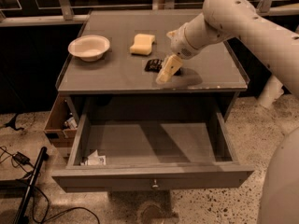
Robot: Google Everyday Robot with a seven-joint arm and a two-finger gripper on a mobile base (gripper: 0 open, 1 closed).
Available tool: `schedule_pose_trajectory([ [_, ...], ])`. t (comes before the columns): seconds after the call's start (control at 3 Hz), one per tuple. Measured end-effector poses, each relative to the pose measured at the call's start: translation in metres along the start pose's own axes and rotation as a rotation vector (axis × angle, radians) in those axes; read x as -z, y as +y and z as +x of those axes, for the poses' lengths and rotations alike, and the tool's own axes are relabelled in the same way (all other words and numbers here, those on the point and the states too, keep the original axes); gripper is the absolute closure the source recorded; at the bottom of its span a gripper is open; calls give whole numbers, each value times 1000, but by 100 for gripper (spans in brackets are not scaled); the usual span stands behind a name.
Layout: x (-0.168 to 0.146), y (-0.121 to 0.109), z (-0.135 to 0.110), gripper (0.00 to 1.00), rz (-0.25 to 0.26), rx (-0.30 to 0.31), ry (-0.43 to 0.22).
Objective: Pick rxbar chocolate from top drawer and place on counter
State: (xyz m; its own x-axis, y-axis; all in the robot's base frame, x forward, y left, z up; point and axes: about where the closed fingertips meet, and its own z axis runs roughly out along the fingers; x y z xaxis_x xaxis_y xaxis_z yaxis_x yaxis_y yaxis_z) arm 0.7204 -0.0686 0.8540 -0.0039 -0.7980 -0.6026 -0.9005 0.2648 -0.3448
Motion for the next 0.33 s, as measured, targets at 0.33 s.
schedule_pose_trajectory([
  [0.33, 0, 0, 0, 0, 0, 0, 0],
])
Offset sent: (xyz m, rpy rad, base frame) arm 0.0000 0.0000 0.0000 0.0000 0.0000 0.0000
